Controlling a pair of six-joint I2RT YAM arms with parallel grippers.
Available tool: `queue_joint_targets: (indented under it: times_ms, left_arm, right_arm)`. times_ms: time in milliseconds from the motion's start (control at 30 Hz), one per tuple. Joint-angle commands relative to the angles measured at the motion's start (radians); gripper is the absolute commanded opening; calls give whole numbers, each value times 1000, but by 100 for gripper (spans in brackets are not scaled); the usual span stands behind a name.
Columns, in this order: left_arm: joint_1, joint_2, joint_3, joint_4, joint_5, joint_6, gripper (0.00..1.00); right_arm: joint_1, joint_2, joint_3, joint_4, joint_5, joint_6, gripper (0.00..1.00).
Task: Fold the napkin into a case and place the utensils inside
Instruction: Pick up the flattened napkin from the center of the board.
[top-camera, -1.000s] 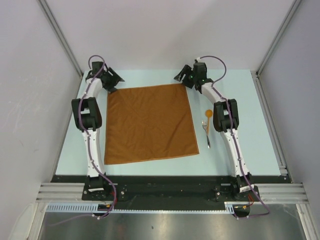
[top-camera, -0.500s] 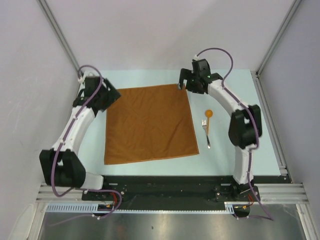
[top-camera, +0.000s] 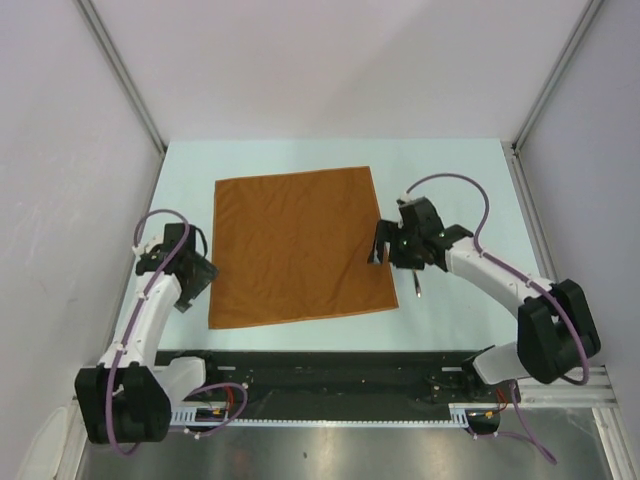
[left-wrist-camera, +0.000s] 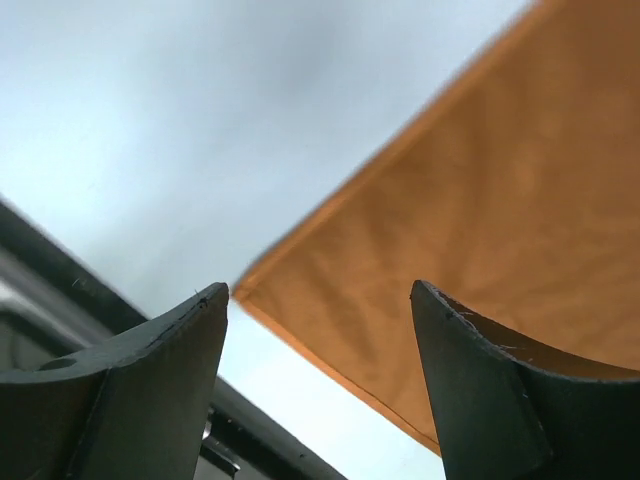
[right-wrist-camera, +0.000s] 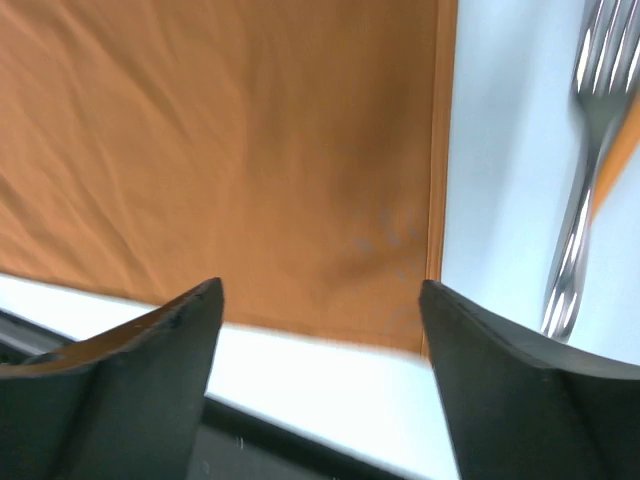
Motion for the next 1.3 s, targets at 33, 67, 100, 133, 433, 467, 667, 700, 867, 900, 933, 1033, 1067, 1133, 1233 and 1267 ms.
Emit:
queue_joint_targets:
  times_ms: [33, 67, 100, 133, 433, 467, 667, 700, 867, 900, 933, 1033, 1067, 1133, 1233, 1267]
  left_arm:
    - [105, -26, -73, -86, 28, -70, 78]
    - [125, -25, -79, -89, 44, -82, 78]
    - [131, -20, -81, -91, 48, -85, 77]
    - [137, -14, -81, -94, 48, -85, 77]
    - [180, 9, -122, -92, 34, -145, 68]
    - [179, 9, -124, -92, 38, -147, 68]
    - [179, 15, -119, -85, 20, -121, 68]
    - [179, 12, -118, -85, 23, -119, 68]
    - [179, 12, -110, -92, 20, -110, 67]
    - [179, 14, -107, -91, 22, -110, 67]
    - [179, 12, -104, -91, 23, -110, 67]
    - [177, -6, -99, -86, 19, -102, 67]
    - [177, -12, -99, -83, 9, -99, 67]
    - [177, -23, -96, -83, -3, -88, 67]
    - [176, -18, -85, -88, -4, -81, 68]
    - [177, -14, -84, -88, -1, -81, 69]
  right_arm:
    - [96, -137, -106, -102, 119, 161, 76]
    - [113, -164, -137, -107, 150, 181, 75]
    - [136, -180, -148, -117, 174, 222, 75]
    - [147, -193, -166, -134, 223, 250, 72]
    - [192, -238, -318, -127, 337, 425, 47]
    - [193, -232, -319, -125, 340, 427, 47]
    - [193, -181, -336, -75, 365, 457, 47]
    - [195, -172, -332, -72, 368, 463, 47]
    - [227, -79, -289, -81, 415, 506, 46]
    - [241, -66, -283, -84, 433, 525, 46]
    - [245, -56, -280, -85, 438, 532, 46]
    - [259, 3, -249, -91, 447, 543, 45]
    - [268, 29, -228, -104, 454, 549, 45]
    - [288, 56, -208, -130, 470, 569, 42]
    - [313, 90, -191, -174, 501, 603, 38]
    - [313, 105, -189, -191, 506, 609, 37]
